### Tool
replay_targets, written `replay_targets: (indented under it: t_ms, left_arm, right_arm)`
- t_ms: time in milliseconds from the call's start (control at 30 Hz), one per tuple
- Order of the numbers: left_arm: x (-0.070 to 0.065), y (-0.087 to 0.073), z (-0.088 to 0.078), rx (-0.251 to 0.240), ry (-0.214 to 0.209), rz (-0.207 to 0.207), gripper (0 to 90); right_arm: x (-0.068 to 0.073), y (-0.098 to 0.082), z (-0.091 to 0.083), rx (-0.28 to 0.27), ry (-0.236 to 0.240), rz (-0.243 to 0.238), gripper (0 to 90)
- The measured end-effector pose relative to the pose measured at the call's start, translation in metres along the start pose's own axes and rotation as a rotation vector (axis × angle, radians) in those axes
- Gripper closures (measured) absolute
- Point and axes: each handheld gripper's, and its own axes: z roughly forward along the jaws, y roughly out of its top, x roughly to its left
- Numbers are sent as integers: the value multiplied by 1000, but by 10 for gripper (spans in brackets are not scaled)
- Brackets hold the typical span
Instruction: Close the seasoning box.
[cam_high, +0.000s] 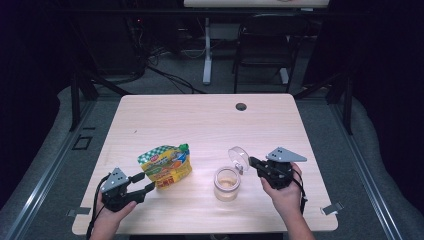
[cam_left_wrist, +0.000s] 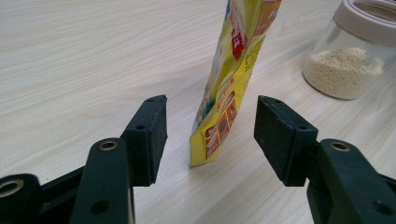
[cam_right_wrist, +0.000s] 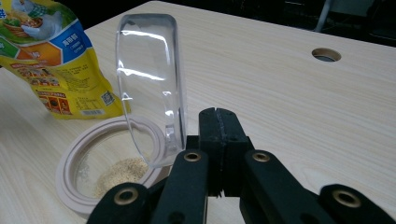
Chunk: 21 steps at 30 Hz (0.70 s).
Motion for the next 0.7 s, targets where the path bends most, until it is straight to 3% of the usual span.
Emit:
replay_targets:
  t_ms: [367,700]
  left_arm:
    - [1,0,0,1,2,-1,445]
    - [2,0,0,-1,1,-11,441]
  right_arm:
    - [11,1,4,7,27,-30,899]
    - [11,1,3,3,29,-34,893]
